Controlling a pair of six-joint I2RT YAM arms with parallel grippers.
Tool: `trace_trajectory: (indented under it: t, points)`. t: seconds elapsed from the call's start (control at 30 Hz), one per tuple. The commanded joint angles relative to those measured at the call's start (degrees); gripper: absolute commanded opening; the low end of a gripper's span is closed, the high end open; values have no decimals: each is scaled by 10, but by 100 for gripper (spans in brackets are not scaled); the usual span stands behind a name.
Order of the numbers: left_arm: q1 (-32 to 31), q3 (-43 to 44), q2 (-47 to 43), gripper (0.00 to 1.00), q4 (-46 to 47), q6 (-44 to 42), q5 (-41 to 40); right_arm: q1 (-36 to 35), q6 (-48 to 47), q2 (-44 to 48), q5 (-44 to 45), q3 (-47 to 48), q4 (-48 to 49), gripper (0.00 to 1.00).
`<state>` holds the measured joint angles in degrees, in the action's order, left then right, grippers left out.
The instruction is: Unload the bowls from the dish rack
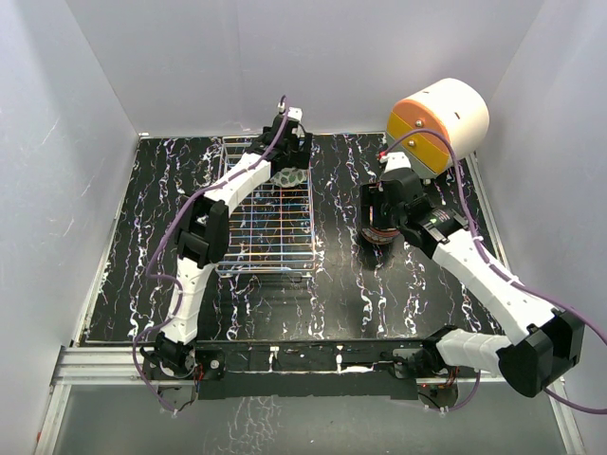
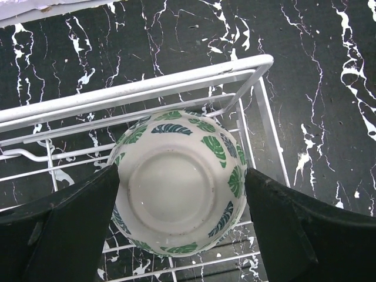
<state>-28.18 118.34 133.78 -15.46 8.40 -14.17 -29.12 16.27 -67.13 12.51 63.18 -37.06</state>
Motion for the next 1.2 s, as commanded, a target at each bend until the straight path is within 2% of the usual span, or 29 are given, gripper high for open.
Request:
trace_trajectory:
  t: [0.0, 0.6, 0.73, 0.97, 1.17]
  points:
    - [4, 26, 4, 83, -18, -1, 13, 1, -8, -4, 18, 9, 32, 66]
    - [8, -50, -32, 29, 3, 1, 15, 1, 0, -18, 9, 5, 38, 66]
    - [16, -48, -44, 27, -9, 23, 39, 1, 2, -20, 4, 5, 39, 66]
    - [71, -70, -98, 26, -17, 113, 149, 1, 6, -22, -5, 7, 40, 66]
    - [94, -122, -152, 27, -2, 123, 170, 1, 10, -26, -23, 6, 48, 66]
